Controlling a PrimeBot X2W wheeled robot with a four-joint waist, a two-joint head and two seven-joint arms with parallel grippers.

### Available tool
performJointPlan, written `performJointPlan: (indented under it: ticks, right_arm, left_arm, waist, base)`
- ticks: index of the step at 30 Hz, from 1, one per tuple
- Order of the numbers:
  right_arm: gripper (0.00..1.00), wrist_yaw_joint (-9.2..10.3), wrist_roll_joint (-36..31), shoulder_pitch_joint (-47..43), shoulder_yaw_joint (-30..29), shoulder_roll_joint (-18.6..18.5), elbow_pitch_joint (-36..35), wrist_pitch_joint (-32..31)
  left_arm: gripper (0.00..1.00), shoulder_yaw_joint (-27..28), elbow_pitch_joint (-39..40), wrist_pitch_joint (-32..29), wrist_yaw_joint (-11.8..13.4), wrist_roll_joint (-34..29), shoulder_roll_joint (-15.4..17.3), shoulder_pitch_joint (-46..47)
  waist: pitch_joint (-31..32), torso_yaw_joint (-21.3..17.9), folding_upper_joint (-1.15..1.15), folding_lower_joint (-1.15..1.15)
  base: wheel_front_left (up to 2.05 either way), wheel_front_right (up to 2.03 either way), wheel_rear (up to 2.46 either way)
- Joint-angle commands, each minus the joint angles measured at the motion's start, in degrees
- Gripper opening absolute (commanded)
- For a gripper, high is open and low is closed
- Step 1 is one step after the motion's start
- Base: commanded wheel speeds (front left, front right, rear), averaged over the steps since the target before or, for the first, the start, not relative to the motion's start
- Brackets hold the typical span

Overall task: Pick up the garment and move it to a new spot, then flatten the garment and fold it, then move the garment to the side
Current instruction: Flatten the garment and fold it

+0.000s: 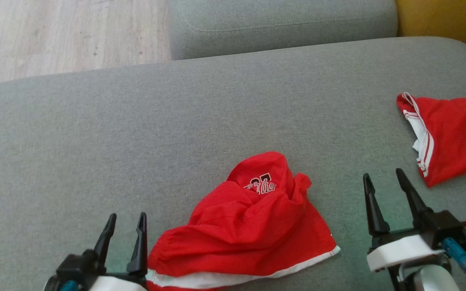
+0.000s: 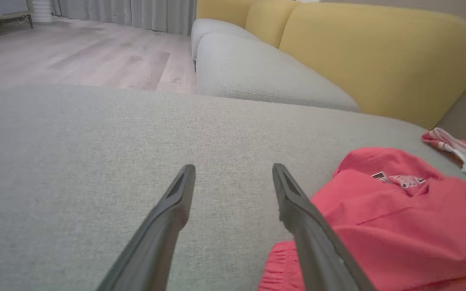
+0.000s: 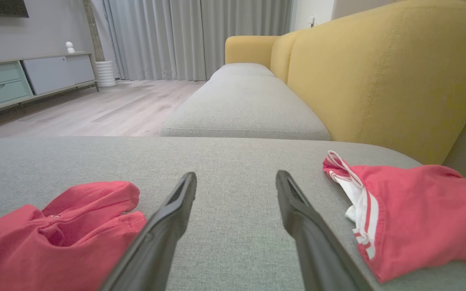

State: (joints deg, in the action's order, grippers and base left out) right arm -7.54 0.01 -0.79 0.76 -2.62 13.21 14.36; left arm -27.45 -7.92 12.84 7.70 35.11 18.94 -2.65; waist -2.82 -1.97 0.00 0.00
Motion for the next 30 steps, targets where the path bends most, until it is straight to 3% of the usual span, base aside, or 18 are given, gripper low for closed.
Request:
performJointPlan:
  ticks: [1, 9, 19, 30]
  right_arm:
    - [1.00, 0.05, -0.87, 0.45, 0.74, -0.94, -2.73, 0.63]
    - [1.00, 0.05, -0.79, -1.50, 0.88, -1.82, -4.62, 0.63]
    - [1.00, 0.05, 1.78, -1.47, 1.40, -1.03, -1.95, 0.63]
    - [1.00, 0.05, 2.52, -0.93, 1.69, -0.63, -1.31, 0.63]
  left_arm:
    - [1.00, 2.63, -0.88, 1.54, 0.87, -1.51, -0.26, 3.15]
    - [1.00, 11.99, -1.50, 2.13, 0.66, -13.02, -4.63, 2.76]
    - [1.00, 21.99, 2.08, 2.15, -5.75, -24.23, -11.60, -0.83]
    - [1.00, 25.92, 1.05, 2.16, -10.45, -29.21, -13.97, -1.68]
  waist:
    - [0.18, 0.05, 0.00, 0.00]
    - [0.40, 0.79, 0.00, 0.00]
    - [0.62, 2.68, 0.00, 0.00]
    - [1.23, 3.78, 0.00, 0.00]
  base:
    - [0.00, 0.00, 0.00]
    - [0.00, 0.00, 0.00]
    - [0.00, 0.00, 0.00]
    - [0.00, 0.00, 0.00]
